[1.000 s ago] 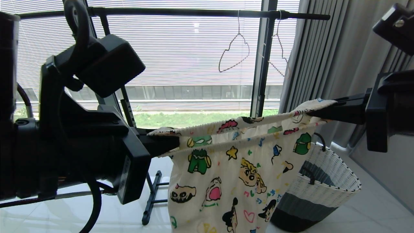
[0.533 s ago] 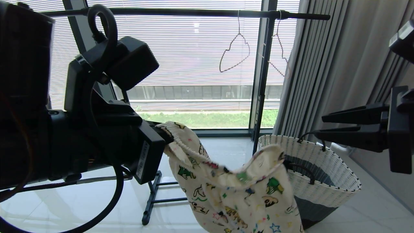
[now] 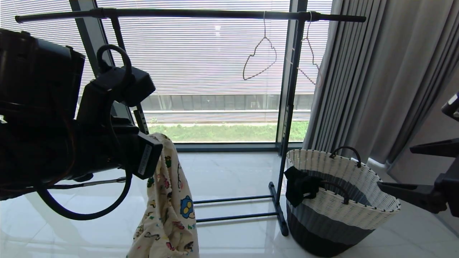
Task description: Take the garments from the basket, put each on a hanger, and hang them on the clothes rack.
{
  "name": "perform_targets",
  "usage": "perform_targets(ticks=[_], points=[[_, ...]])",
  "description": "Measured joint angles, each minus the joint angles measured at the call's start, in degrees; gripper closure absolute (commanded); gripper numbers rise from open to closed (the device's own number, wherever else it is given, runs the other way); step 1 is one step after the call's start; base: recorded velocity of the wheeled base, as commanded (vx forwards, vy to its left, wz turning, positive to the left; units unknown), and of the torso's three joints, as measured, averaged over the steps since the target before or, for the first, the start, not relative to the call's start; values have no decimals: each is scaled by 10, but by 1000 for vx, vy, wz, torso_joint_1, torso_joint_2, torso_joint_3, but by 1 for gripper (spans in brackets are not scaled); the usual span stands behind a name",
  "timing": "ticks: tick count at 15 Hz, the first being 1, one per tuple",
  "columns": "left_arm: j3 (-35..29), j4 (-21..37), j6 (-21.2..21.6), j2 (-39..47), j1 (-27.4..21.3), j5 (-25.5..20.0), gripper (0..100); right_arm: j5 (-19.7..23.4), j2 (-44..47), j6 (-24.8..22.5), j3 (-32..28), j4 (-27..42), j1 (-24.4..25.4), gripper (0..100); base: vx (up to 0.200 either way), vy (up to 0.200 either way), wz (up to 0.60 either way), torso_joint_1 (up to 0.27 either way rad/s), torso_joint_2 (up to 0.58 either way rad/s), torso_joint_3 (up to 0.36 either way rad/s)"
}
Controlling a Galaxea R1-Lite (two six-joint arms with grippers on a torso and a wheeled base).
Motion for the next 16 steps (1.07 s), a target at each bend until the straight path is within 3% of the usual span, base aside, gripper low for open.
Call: perform_targets(ticks=[2, 4, 9, 16], points=[[37, -1, 7, -9, 70, 2, 100, -31, -27, -1, 50, 1, -48, 0, 0, 0, 0, 0, 0, 0], [66, -6, 6, -19, 94, 4, 100, -59, -50, -1, 86, 1, -80, 0, 0, 0, 0, 0, 0, 0], [117, -82, 9, -26, 103, 25, 100, -77, -96, -1, 140, -1, -118, 0, 0, 0, 0, 0, 0, 0], [123, -84, 10, -27, 104, 26, 100, -78, -116, -3, 149, -11, -139, 0, 200, 0, 0, 1, 1, 4]])
